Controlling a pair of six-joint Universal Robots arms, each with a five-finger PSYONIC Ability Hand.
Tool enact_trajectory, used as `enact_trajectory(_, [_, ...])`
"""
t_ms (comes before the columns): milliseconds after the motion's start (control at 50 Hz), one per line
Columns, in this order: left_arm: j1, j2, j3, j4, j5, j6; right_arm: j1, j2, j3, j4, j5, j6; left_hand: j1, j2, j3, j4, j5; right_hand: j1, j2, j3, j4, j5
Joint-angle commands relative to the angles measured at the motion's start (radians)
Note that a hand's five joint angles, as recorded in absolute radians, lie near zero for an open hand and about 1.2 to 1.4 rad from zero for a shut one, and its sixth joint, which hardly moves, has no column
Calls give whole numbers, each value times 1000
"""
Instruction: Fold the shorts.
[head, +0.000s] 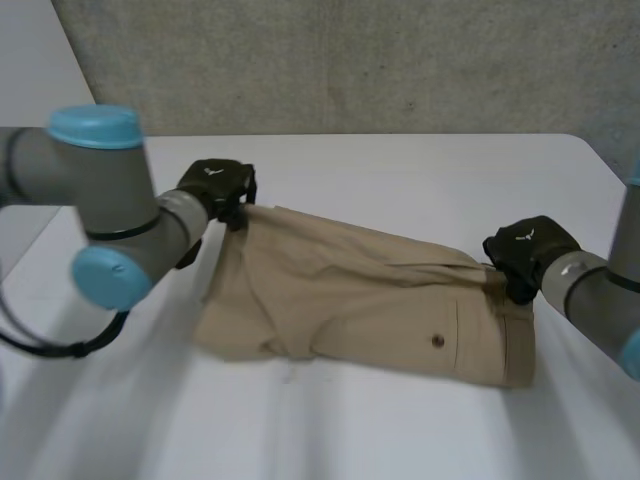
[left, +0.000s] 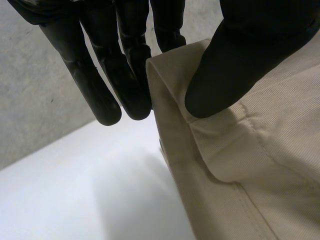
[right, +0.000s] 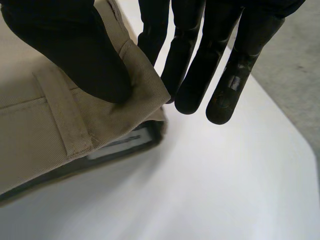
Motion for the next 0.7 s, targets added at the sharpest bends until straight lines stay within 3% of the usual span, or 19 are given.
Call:
enact_trajectory(20, [-34,-245,288,25,-9,60,30,131,-94,-59,62,-14,258,194,201,198,252,430,218,213,203,223])
enact_trajectory(140, [-29,-337,383,36,-49,120,34,202,-164,-62,71,-15,258,194,201,198,252,430,218,213,203,223])
enact_trajectory(320, [-33,-367,365,97,-54,124,39,262,-225,-68,63,-22,258,194,201,198,252,430,218,213,203,223])
enact_trajectory(340, [-33,-365,357,104,-54,124,40,262,-227,-70,63,-20,258,194,201,198,252,349,137,133,123,143])
enact_trajectory(360, [-36,-361,336,122,-54,124,39,261,-227,-70,62,-16,-128,-192,-185,-188,-135,186,-26,-31,-40,-21])
enact_trajectory(400, [-39,-353,307,148,-55,126,40,250,-228,-83,62,-6,-573,-637,-630,-634,-580,-280,-492,-497,-506,-487])
enact_trajectory(420, [-48,-333,273,183,-57,127,40,245,-227,-96,63,-5,-761,-825,-818,-822,-768,-370,-582,-586,-596,-576])
enact_trajectory(520, [-52,-220,153,297,-60,126,31,196,-201,-171,62,30,-822,-886,-879,-882,-828,-720,-932,-936,-946,-926])
enact_trajectory(620, [-59,-146,78,340,-48,123,23,165,-184,-174,45,106,-825,-889,-882,-885,-831,-723,-935,-940,-949,-930])
enact_trajectory(700, [-66,-123,56,331,-15,121,8,162,-182,-171,-18,179,-825,-889,-882,-885,-831,-691,-903,-907,-917,-898])
